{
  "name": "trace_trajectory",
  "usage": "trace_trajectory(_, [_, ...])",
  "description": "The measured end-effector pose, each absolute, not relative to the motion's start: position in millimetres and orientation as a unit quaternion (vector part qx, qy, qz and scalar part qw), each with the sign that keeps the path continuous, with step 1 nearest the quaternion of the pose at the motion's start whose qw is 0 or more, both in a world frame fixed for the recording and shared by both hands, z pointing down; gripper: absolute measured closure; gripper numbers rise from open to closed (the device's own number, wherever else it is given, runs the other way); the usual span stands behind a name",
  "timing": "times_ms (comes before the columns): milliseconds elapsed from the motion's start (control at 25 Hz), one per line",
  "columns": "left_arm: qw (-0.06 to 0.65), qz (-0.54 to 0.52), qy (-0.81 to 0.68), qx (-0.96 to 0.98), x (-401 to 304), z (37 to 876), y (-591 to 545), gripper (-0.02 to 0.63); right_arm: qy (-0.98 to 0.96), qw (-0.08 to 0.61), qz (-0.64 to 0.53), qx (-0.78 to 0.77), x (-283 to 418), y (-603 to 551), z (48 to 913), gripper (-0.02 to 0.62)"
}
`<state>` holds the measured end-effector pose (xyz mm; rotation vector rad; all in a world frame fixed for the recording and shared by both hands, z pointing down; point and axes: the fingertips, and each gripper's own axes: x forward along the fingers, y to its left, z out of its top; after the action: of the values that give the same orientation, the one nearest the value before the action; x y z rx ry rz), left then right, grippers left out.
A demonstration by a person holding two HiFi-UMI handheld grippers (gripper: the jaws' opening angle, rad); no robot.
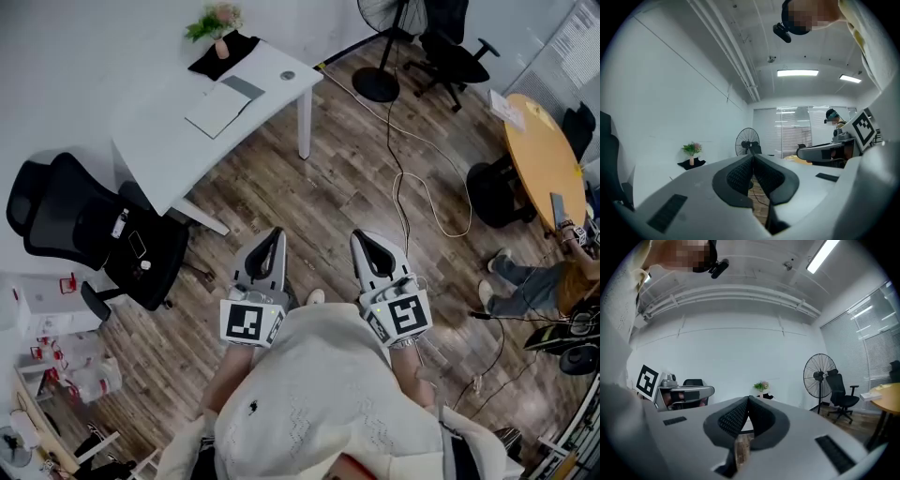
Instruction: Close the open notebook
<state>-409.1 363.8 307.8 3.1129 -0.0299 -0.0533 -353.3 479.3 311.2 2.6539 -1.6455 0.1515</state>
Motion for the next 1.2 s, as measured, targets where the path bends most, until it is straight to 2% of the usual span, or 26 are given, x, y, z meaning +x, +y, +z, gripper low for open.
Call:
trace_trajectory(400, [0.02, 0.002, 0.001, 1.0, -403.3, 317.4, 360.1, 0.594, -0.521, 0.01, 0.075, 0.85, -350.7, 477.0, 327.0, 0.594])
trace_trajectory(680, [0.028, 0.011, 0.005, 1.0, -397.1, 329.4, 338.6, 0.594, -0.503, -0.021, 0.085, 0.86, -339.1, 458.7, 332.8, 0.594])
trace_trajectory(1200, [0.05, -0.007, 0.028, 0.998, -340.8, 321.6, 256.9, 0.594, -0.48, 0.003, 0.085, 0.873, -296.5, 385.1, 325.5, 0.594])
